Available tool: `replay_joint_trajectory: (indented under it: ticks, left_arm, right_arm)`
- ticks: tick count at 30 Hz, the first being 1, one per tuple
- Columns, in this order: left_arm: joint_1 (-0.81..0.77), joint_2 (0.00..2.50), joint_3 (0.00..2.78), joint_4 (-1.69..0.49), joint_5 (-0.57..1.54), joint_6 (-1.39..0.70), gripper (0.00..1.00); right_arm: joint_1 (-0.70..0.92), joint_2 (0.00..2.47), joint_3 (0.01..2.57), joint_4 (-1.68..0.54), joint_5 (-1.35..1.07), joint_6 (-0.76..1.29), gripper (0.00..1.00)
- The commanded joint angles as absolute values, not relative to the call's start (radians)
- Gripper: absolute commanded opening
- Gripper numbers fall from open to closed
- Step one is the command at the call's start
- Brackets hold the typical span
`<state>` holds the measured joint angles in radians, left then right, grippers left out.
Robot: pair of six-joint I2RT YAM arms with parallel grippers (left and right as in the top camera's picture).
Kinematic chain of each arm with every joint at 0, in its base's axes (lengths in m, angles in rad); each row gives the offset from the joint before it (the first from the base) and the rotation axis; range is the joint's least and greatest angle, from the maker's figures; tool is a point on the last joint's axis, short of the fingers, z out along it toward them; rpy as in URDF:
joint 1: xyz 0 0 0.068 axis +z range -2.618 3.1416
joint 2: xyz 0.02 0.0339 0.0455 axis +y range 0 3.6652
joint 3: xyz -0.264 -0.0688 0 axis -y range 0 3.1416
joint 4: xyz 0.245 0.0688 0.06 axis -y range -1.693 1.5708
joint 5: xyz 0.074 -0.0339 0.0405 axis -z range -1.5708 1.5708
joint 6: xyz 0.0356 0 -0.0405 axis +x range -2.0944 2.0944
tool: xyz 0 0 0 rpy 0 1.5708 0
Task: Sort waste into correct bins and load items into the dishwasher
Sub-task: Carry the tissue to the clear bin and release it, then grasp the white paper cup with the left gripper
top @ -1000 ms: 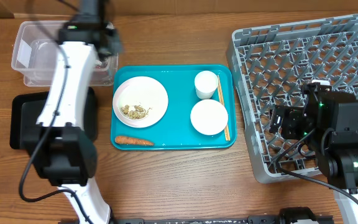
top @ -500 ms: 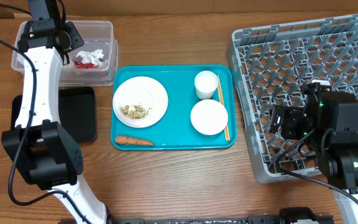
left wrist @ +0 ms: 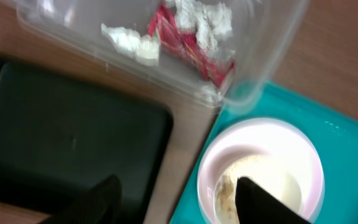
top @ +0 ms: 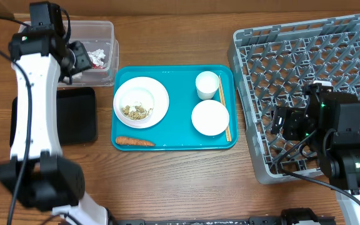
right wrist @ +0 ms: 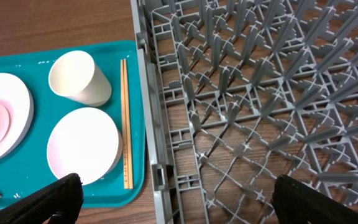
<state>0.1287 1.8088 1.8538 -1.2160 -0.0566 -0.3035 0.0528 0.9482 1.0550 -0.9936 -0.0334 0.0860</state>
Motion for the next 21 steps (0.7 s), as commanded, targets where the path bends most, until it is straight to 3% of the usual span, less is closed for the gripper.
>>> replay_joint_trajectory:
  ticks: [1,7,14,21]
  left_arm:
    - [0.085,1.71,1.866,-1.323,0.009,-0.3,0.61]
    - [-0.105,1.716,1.865,-1.277,0.07,-0.284,0.63]
    - [-0.384,1.925,1.865,-0.997,0.068,-0.208,0.73]
    - [-0.462,2.127,1.865,-0.891,0.088,-0.201,0.73]
  right_arm:
    - [0.05,0.947,1.086,-0.99,-0.027,0.09,1.0]
    - [0.05,0.947,1.086,-0.991,-0.027,0.09,1.0]
    - [0.05,0.947,1.086,-0.999,-0.027,0.09,1.0]
    - [0.05,0.947,1.086,-0.999,-0.027,0.09,1.0]
